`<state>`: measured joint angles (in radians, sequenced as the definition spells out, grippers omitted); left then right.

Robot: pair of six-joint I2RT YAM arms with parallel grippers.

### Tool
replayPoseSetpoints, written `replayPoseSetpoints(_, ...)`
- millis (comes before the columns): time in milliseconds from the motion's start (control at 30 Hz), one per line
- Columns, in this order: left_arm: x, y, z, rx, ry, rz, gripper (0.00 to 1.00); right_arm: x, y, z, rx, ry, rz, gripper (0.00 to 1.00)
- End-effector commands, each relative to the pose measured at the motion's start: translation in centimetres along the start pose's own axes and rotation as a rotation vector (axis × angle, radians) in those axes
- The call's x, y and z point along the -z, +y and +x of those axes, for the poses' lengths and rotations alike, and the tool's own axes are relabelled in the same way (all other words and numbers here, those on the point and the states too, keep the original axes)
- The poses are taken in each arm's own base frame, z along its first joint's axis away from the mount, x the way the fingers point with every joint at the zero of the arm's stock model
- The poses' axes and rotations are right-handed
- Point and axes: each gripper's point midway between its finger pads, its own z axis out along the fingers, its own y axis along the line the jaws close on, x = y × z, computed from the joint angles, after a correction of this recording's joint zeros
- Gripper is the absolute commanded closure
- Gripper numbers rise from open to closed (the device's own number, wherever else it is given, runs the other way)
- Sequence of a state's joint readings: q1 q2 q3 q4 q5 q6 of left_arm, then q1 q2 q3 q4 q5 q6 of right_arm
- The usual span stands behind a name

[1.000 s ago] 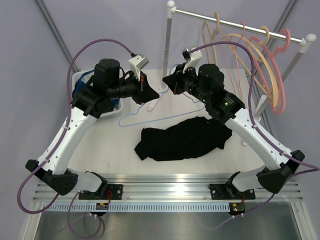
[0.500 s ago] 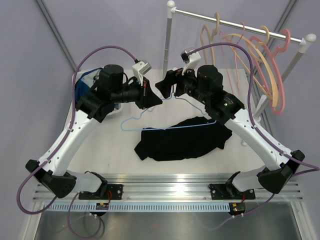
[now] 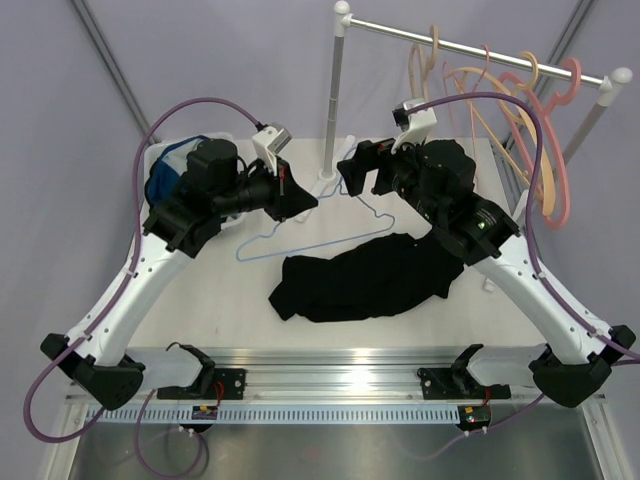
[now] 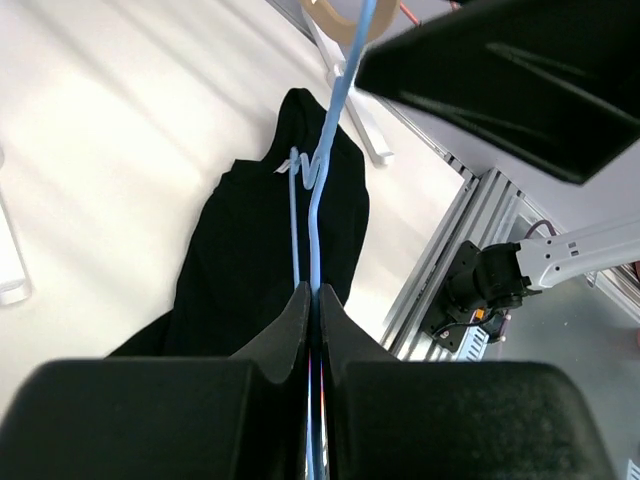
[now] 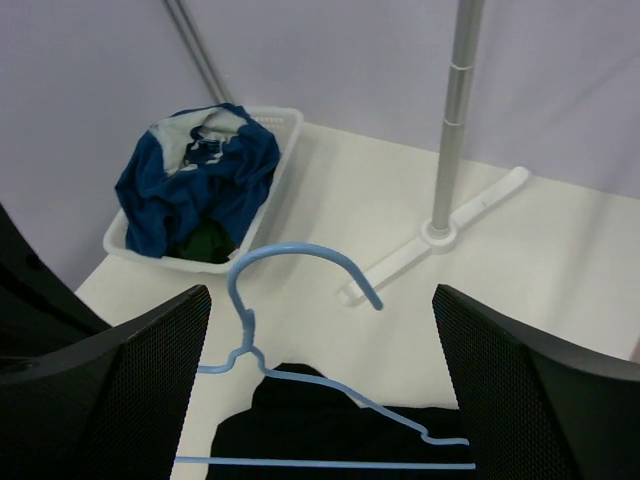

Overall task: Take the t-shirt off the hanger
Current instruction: Place the hanger at the clothesline.

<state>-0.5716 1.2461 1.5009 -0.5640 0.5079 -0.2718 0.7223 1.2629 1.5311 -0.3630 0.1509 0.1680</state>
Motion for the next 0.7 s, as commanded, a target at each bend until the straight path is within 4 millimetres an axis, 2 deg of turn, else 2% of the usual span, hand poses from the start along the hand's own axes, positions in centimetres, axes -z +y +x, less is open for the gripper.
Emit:
replayPoseSetpoints(0,0.9,-1.0,-2.1,-0.041,-0.097,0.010,1.00,1.1,-2.4,-0.7,0.039,-0.024,0.116,0.00)
replayPoseSetpoints(133,1.5,-0.5,-2.8,-0.079,-0.138,-0.034,1.00,2.2,-3.5,-1.2,0.030,-0.041,0.147,0.00)
replayPoseSetpoints(433,0.9,-0.2,-2.8,-0.085,-0.172,-0.025,1.00,4.7,-4.5,-3.1,0.012,-0.099,0.188,0.00)
replayPoseSetpoints(533,0.9,0.4,-3.6,-0.092,-0.207,-0.061,1.00,6.3,-4.7,-3.9,-0.010,-0.125,0.193,0.01)
replayPoseSetpoints(633,1.1,0.9,-5.4,-0.098,-0.268,-0.103,1.00,8.5,-4.5,-4.5,-0.035,-0.139,0.179,0.01)
replayPoseSetpoints(667,1.1,0.9,-5.8,-0.091,-0.283,-0.107,1.00,9.8,-4.6,-4.4,-0.037,-0.133,0.174,0.01)
